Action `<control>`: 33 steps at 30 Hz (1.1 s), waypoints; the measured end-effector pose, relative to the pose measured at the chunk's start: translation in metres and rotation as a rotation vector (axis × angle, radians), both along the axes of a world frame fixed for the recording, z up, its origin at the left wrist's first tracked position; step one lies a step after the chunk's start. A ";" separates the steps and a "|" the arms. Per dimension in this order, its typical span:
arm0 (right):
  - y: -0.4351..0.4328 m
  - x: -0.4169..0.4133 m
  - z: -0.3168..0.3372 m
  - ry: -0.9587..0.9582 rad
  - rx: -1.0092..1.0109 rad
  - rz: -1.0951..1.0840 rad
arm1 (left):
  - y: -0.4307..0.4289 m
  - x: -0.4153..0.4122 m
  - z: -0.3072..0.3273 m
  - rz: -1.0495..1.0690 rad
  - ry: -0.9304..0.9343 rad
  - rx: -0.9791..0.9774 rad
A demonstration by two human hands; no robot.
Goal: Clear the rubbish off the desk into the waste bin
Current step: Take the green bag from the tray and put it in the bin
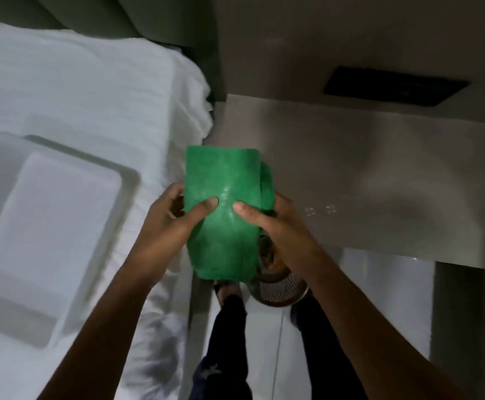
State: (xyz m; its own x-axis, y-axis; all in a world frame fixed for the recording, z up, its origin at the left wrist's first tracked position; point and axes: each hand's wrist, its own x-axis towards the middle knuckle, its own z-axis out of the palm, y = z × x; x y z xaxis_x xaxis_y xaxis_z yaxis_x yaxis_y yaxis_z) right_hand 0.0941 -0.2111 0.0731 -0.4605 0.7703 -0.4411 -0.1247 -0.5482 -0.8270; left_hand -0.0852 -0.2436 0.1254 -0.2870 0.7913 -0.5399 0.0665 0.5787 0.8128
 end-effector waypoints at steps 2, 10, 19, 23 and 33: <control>0.013 0.046 -0.011 -0.245 -0.005 -0.121 | -0.002 0.022 -0.029 -0.076 0.164 -0.091; 0.108 0.255 -0.067 -1.695 0.352 0.167 | -0.047 0.137 -0.199 -0.318 0.075 -0.636; 0.059 0.232 -0.165 -1.605 0.267 0.286 | -0.072 0.174 -0.301 -0.260 0.012 -0.684; 0.006 0.183 -0.173 -1.540 0.160 0.367 | -0.104 0.199 -0.280 -0.057 -0.237 -0.883; 0.005 0.104 -0.169 -1.343 0.869 1.087 | -0.077 0.162 -0.268 -0.076 -0.303 -0.870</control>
State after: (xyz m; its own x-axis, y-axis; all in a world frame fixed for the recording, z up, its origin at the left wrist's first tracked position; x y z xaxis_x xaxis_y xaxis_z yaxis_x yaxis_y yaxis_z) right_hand 0.1980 -0.2064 -0.0963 -0.5574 0.6012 -0.5726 0.7837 0.6087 -0.1238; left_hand 0.0764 -0.3201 -0.1424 0.0000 0.0823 -0.9966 -0.0151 0.9965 0.0823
